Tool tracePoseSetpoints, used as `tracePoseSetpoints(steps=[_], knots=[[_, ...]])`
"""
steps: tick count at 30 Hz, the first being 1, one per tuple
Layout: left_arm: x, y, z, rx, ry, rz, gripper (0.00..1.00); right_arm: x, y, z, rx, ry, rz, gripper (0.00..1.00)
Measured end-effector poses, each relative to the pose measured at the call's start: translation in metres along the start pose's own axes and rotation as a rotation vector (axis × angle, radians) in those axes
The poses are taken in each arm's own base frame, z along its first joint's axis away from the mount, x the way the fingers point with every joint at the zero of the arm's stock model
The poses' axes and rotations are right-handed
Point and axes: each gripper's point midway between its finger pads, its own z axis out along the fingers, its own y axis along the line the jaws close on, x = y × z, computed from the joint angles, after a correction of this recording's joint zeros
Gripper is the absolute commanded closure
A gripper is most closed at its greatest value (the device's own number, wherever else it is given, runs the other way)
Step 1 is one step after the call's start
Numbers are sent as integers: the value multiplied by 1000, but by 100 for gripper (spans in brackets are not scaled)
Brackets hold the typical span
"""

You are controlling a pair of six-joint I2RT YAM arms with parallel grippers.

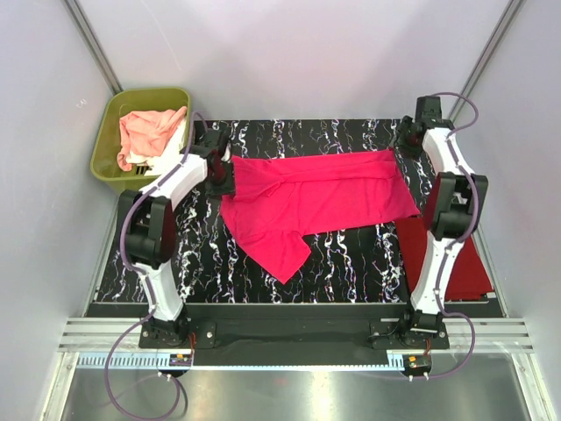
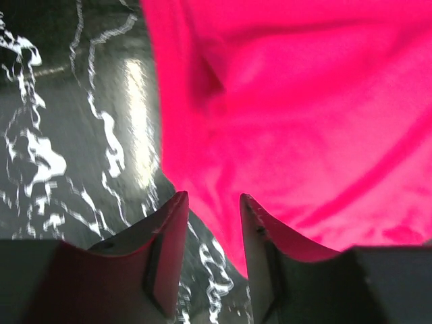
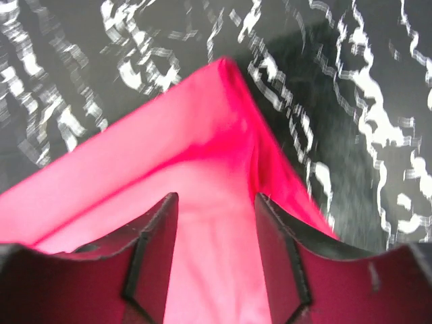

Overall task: Fold and stack the t-shirts
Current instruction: Fold the tshirt

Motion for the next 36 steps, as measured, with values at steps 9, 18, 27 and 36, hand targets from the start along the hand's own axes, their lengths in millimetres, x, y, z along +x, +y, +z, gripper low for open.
tracePoseSetpoints(steps=[9,18,27,36], knots=[[-10,14,30,93,31,-58,38,33,10,-34,-101,23,59,52],[-12,-3,52,165,58,-39,40,77,-1,-22,-95,127,78,49],[-11,-12,61,213,72,-53,53,78,-3,-24,-89,118,68,49],[-14,-20,60,248,67,-78,100,69,-7,-20,-53,102,82,48]])
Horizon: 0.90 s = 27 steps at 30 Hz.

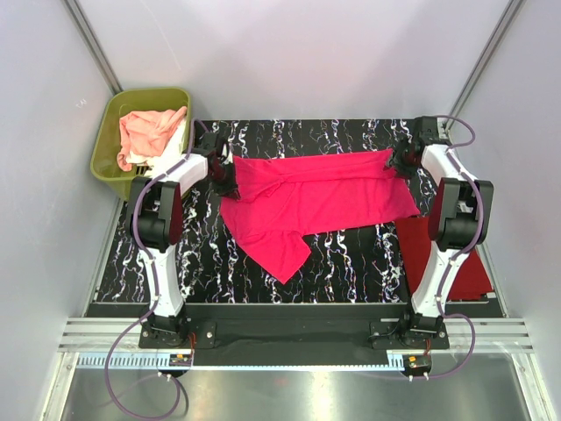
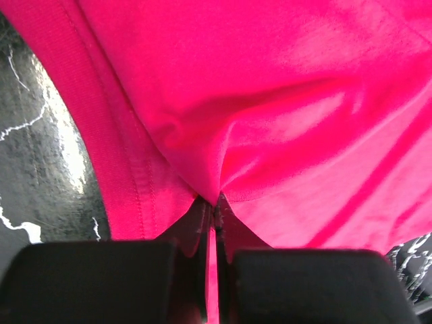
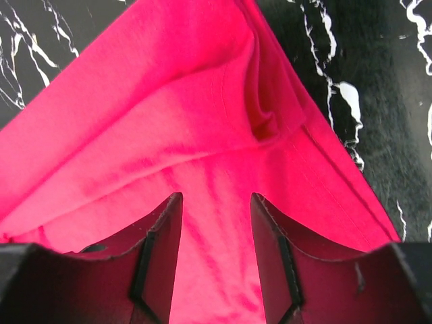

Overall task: Fold and stack the t-shirts
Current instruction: Fold the tshirt

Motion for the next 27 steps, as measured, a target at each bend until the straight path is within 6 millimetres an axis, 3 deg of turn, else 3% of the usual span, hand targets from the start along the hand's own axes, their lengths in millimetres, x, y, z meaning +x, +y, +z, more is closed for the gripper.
tracePoseSetpoints(steps=[3,11,18,27], knots=[[0,-1,0,4,0,-6,100,-4,0,6,3,0,17,49],[-13,-12,-18,16,-34,-26,100,-5,-20,23,38,32,86,67],[-40,-31,-47,54,-126,-15,100,-9,-32,30,53,37,114,67],[-38,-32,-52,55,-111,-24,100,-7,-33,44,52,55,128,68]])
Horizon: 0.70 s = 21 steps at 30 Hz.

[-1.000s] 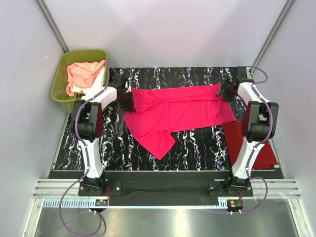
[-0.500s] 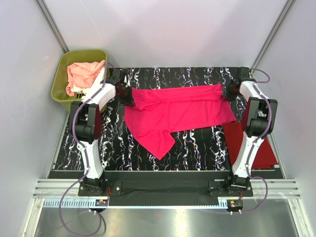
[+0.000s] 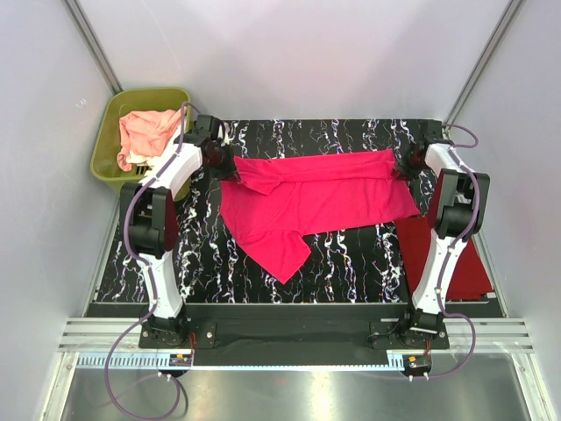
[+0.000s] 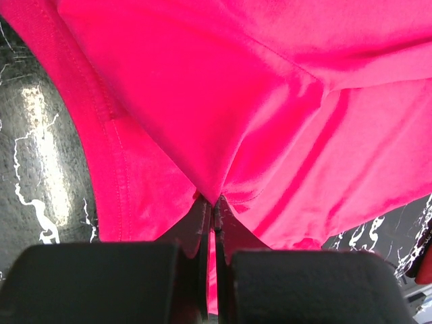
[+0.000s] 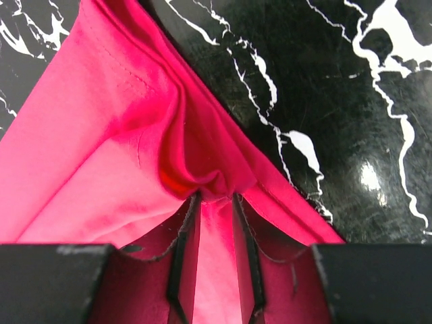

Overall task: Fold and stack the t-shirts
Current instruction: Fold the tshirt

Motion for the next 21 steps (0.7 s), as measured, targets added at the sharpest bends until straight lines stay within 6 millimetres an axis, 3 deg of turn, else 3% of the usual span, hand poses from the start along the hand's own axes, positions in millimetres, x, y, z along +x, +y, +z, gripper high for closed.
tracePoseSetpoints(steps=[21], knots=[[-19,-8,-14,31,-37,-10,100,-15,14,10,-35,-4,29,64]])
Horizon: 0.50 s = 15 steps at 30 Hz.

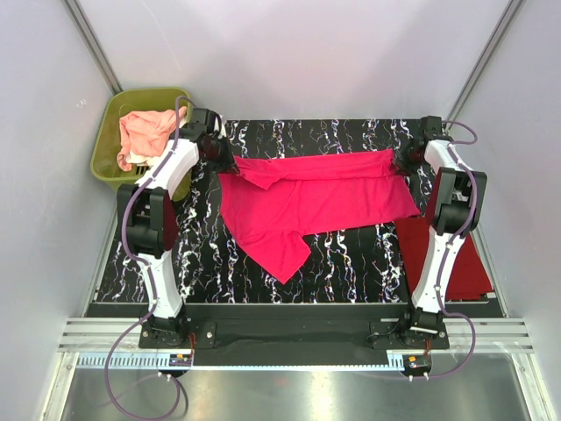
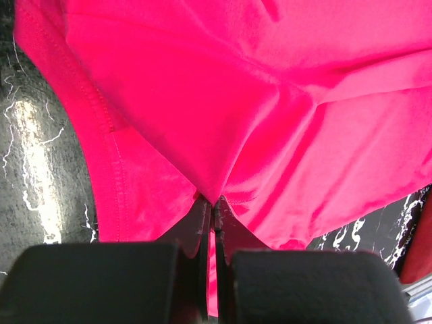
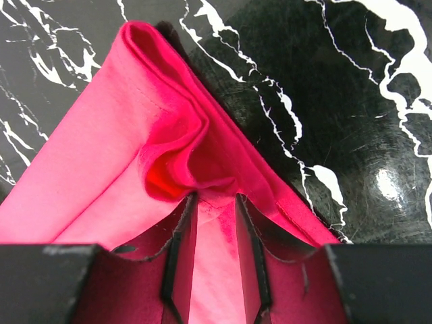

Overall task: Fold and stack the t-shirts
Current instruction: Fold the tshirt

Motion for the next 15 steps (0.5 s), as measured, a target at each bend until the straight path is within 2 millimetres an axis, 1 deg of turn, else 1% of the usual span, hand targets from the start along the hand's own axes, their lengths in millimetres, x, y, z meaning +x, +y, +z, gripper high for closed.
tracePoseSetpoints(steps=[6,7,8,9,14,15], knots=[[-2,-3,-2,9,-1,0,100,2,-1,3,4,7,18,66],[-2,-3,-2,10,0,0,100,2,-1,3,4,6,19,68],[-2,-3,-2,10,0,-1,100,2,-1,4,3,4,19,75],[-2,-2,-2,10,1,-4,100,2,-1,4,3,3,17,87],[-3,0,-3,7,-1,-25,100,0,-1,6,0,-10,11,100],[-4,0,-4,6,-3,-30,100,-2,-1,6,-2,-14,11,100]])
